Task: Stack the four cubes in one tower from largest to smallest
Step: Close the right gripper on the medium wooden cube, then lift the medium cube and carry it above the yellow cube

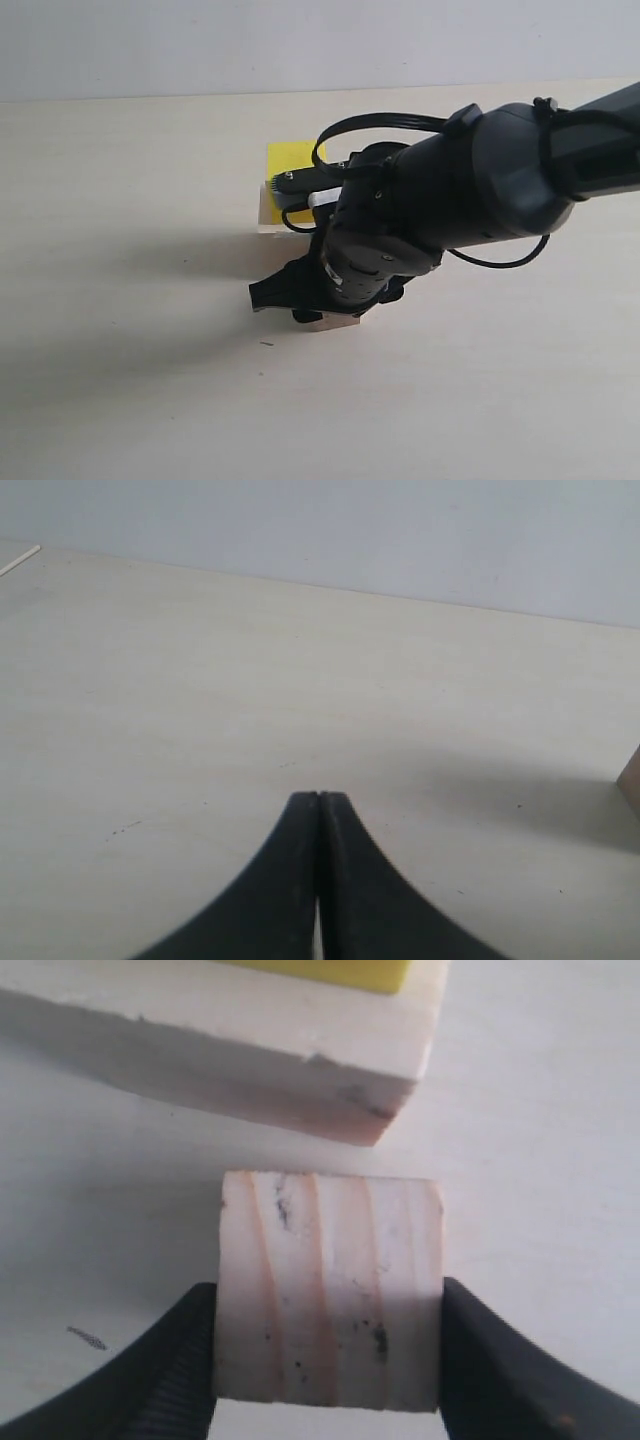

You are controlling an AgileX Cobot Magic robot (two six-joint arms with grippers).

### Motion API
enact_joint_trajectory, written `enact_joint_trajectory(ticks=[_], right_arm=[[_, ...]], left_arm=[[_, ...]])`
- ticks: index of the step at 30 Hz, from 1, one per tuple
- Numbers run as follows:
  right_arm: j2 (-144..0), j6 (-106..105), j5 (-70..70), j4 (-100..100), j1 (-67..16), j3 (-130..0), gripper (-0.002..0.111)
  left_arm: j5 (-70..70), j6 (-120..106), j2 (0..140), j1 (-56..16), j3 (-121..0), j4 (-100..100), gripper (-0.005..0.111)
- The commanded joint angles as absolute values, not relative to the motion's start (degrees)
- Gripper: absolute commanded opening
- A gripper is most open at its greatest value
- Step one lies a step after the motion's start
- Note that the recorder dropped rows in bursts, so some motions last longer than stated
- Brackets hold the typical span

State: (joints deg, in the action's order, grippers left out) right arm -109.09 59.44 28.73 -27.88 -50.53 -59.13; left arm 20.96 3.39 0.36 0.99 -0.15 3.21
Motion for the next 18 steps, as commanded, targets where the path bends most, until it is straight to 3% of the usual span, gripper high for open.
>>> enact_joint_trajectory(ticks=[1, 9, 18], right_arm=[[-108.1, 58.6, 32.5, -26.7, -50.7, -59.1, 0.000], [-103.7, 48.7, 34.9, -17.9, -51.0, -59.1, 0.000], [-94.9, 49.5, 42.1, -21.0, -54.3, -56.3, 0.000]], left_arm=[[20.6, 3.4, 0.0, 0.6, 0.0, 3.1, 0.000], [20.6, 3.4, 0.0, 0.6, 0.0, 3.1, 0.000], [20.6, 3.4, 0.0, 0.6, 0.0, 3.1, 0.000]])
